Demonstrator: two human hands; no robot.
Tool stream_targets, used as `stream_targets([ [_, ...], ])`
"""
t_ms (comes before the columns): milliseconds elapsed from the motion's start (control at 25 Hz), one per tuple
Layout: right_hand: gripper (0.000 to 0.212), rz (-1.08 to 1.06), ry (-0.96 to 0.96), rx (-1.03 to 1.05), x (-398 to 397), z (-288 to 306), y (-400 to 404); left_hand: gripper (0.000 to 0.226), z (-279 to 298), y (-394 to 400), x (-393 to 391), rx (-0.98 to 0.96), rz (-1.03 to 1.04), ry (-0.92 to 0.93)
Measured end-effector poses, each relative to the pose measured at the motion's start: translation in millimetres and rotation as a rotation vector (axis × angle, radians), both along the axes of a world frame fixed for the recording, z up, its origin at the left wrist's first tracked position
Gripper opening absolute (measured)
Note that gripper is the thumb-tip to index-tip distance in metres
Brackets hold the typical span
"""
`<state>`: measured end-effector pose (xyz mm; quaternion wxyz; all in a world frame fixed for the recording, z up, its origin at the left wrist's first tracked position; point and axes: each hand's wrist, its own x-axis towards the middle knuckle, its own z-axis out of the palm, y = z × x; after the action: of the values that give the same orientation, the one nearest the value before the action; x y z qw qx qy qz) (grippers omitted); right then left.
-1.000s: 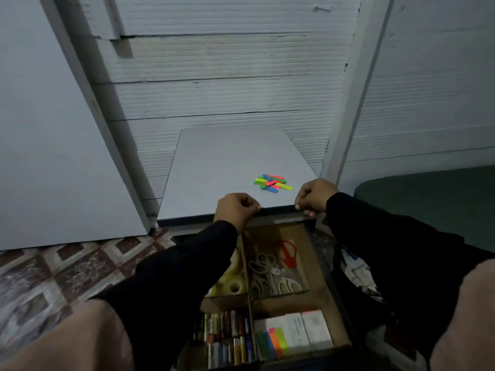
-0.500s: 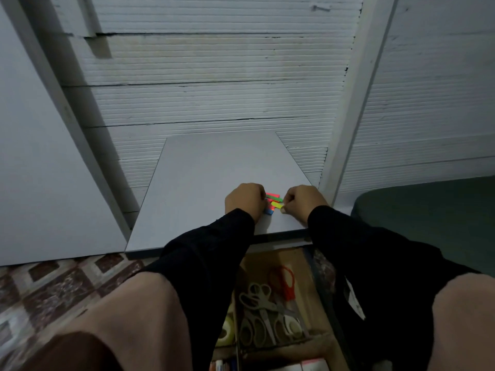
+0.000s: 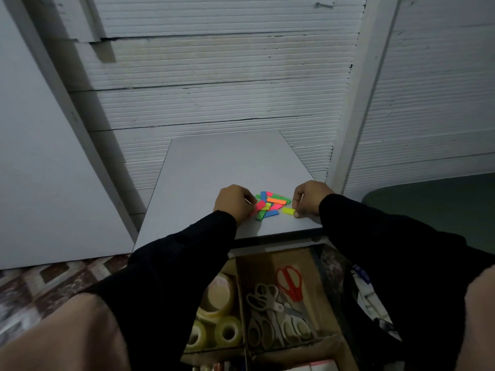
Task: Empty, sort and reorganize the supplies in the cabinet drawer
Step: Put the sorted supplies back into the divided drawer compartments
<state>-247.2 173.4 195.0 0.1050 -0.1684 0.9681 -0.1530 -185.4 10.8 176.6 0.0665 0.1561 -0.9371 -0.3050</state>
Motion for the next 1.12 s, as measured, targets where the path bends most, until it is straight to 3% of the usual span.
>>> stream_targets([
  [160, 0.025, 0.018, -0.041, 0.014, -2.1, 13.2, 3.5, 0.018, -7.3, -11.8, 11.4, 0.367, 0.092, -0.022],
  [400, 0.014, -0.055, 0.013, -0.295, -8.1, 1.9, -13.7, 0.019, -21.7, -25.3, 31.3, 0.893, 0.132, 0.166],
  [600, 0.025, -0.018, 0.099, -0.163, -9.3, -15.9, -34.6, 0.017, -25.0, -25.4, 36.4, 0.860, 0.064, 0.207],
  [760, 0.022, 0.005, 0.184, -0.059, -8.2, -20.5, -38.8, 0.013, -24.1, -28.5, 34.3, 0.858, 0.025, 0.175],
  [960, 0.013, -0.017, 0.219, -0.143, -5.7, -15.8, -34.3, 0.009, -19.0, -33.1, 30.7, 0.924, -0.015, 0.143],
  [1040, 0.011, -0.052, 0.198, -0.244, -5.6, -10.4, -26.8, 0.007, -11.7, -33.6, 25.6, 0.816, -0.024, 0.101],
  [1120, 0.010, -0.063, 0.172, -0.348, -4.0, -5.2, -18.3, 0.020, -3.9, -29.6, 17.2, 0.549, -0.055, 0.051],
])
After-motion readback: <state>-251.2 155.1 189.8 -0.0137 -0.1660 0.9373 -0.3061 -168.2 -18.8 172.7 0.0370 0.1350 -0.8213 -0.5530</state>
